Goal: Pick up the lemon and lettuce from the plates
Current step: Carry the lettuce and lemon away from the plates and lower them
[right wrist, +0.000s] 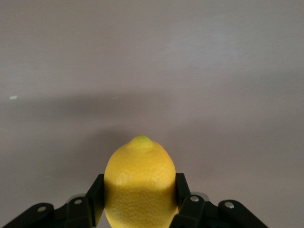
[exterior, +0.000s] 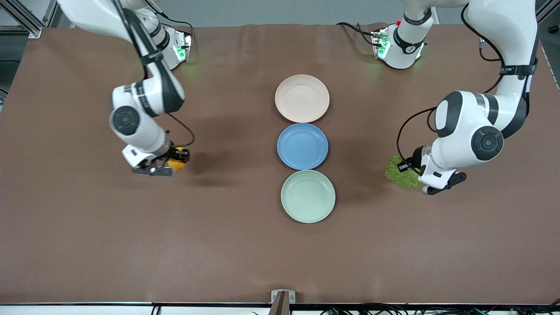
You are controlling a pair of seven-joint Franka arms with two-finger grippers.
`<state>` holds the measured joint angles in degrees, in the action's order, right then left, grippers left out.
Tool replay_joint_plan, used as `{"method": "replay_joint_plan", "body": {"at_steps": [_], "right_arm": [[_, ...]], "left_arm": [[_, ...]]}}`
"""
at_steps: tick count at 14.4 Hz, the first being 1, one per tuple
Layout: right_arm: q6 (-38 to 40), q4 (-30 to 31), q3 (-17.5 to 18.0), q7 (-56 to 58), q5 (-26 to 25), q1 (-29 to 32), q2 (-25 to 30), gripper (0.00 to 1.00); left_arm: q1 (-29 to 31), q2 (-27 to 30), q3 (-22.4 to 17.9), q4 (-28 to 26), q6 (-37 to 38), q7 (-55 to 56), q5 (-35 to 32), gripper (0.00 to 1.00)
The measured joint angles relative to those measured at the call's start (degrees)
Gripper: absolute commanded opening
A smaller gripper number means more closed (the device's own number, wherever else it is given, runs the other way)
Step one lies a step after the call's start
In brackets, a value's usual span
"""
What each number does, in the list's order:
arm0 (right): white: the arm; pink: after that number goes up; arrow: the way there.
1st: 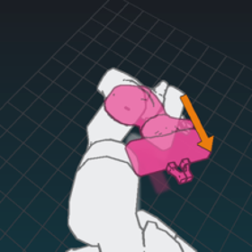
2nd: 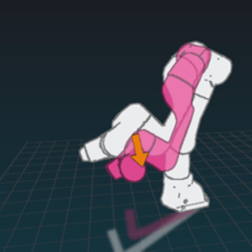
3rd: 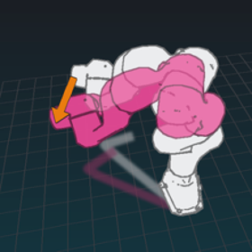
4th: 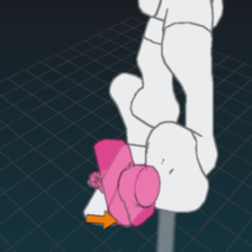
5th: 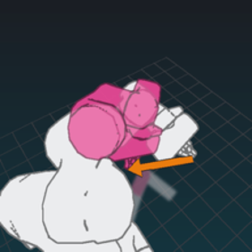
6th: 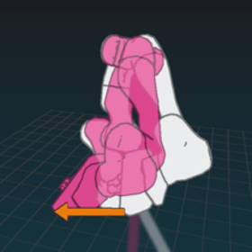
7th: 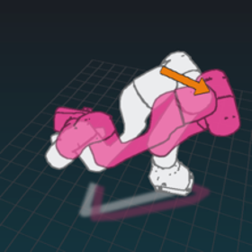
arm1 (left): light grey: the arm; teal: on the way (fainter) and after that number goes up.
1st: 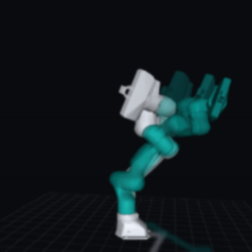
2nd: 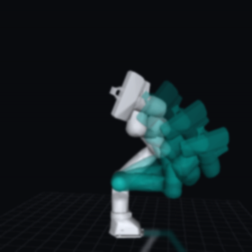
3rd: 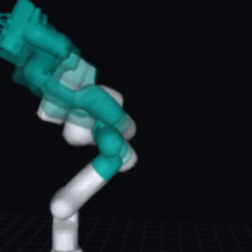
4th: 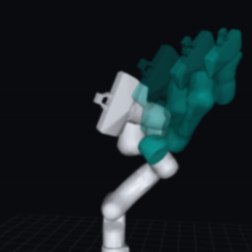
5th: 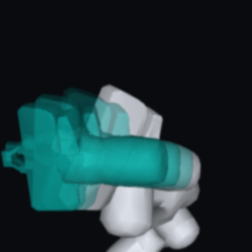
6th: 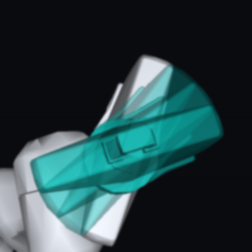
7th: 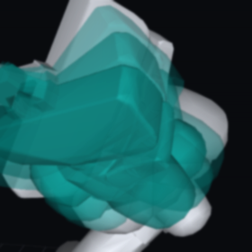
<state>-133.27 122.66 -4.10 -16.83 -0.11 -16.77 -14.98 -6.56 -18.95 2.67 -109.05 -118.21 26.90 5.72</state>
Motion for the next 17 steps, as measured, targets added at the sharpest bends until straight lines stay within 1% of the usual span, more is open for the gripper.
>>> {"method": "replay_joint_plan", "body": {"at_steps": [4, 6, 8, 10, 13, 17], "right_arm": [[-1.95, 1.95, 0.12, 8.05, 0.0, 5.91, 0.01, 0.04], [-5.11, 4.09, 0.21, 11.07, 0.0, 7.01, 0.0, 0.08], [-6.96, 5.83, 0.27, 13.44, 0.0, 7.32, 0.0, 0.08], [-7.14, 6.86, 0.39, 16.15, 0.05, 8.04, 0.0, 0.07], [-7.22, 8.39, 0.5, 19.81, 0.83, 9.84, 0.0, 0.03], [-10.06, 11.17, 0.92, 20.64, 1.99, 10.05, -0.01, 0.02]], "left_arm": [[0.6, -0.14, 0.02, -7.0, -9.75, -4.39, -0.54, 0.02], [0.57, -0.43, 0.06, -10.28, -14.55, -5.6, -1.02, 0.02], [0.85, -0.87, 0.02, -12.54, -18.4, -6.84, -1.06, 0.02], [1.58, -1.39, 0.01, -13.84, -20.73, -8.61, -1.07, 0.03], [1.96, -2.36, 0.01, -14.25, -21.68, -9.53, -1.07, 0.03], [1.95, -3.42, 0.04, -14.44, -23.36, -9.64, -1.07, 0.04]]}}
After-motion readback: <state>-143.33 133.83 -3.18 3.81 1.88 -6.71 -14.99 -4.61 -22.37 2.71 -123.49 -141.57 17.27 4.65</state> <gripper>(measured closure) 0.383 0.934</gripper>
